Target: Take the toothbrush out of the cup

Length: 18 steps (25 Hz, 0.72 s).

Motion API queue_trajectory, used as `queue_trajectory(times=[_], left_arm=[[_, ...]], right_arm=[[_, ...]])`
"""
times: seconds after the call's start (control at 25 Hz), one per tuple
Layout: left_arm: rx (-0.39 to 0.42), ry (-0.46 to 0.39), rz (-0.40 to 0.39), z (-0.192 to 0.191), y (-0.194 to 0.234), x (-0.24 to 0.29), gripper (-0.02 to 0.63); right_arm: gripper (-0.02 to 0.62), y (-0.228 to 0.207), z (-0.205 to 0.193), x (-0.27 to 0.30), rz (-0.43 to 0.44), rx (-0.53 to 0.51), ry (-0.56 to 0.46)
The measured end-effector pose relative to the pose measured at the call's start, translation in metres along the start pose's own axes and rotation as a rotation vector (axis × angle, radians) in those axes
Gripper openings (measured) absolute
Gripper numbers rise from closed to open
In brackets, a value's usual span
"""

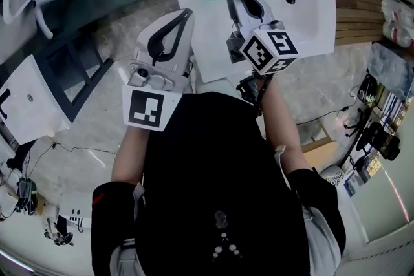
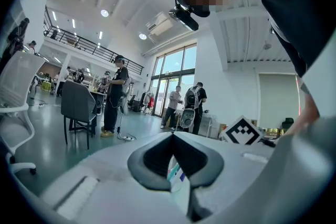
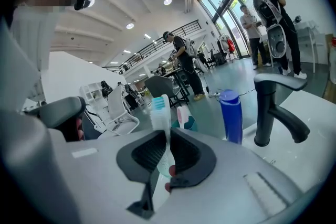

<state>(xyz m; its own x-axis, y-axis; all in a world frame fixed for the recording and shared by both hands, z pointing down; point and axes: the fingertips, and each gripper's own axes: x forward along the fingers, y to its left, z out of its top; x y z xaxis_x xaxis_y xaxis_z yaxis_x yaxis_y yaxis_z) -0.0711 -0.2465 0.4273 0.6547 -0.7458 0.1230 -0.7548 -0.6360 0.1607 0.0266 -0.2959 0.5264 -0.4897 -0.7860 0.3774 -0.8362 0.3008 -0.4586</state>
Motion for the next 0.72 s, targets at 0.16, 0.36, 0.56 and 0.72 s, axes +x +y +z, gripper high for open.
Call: queue_trajectory(times=[0.16,0.36,0.56,0.72], left_arm=[[0.008,-0.01,0.004,0.006,-0.003,-0.007,0.002],[0.012,-0.021,0.011,0.008,-0.006,-0.014,0.002],[0.009,-0.027,0.015,0.01,-0.019,-0.02,0.002],[0.009,-0.033,0.02,0.012,-0.029,-0.03,0.002]], right_arm=[[0.025,0.007,0.01,-0.007,0.002,-0.013,-0.022],[0.026,0.014,0.021,-0.019,-0.003,-0.013,-0.054],[0.025,0.018,0.034,-0.04,-0.005,-0.022,-0.086],[0.025,0.024,0.042,-0.057,-0.004,-0.031,-0.108]])
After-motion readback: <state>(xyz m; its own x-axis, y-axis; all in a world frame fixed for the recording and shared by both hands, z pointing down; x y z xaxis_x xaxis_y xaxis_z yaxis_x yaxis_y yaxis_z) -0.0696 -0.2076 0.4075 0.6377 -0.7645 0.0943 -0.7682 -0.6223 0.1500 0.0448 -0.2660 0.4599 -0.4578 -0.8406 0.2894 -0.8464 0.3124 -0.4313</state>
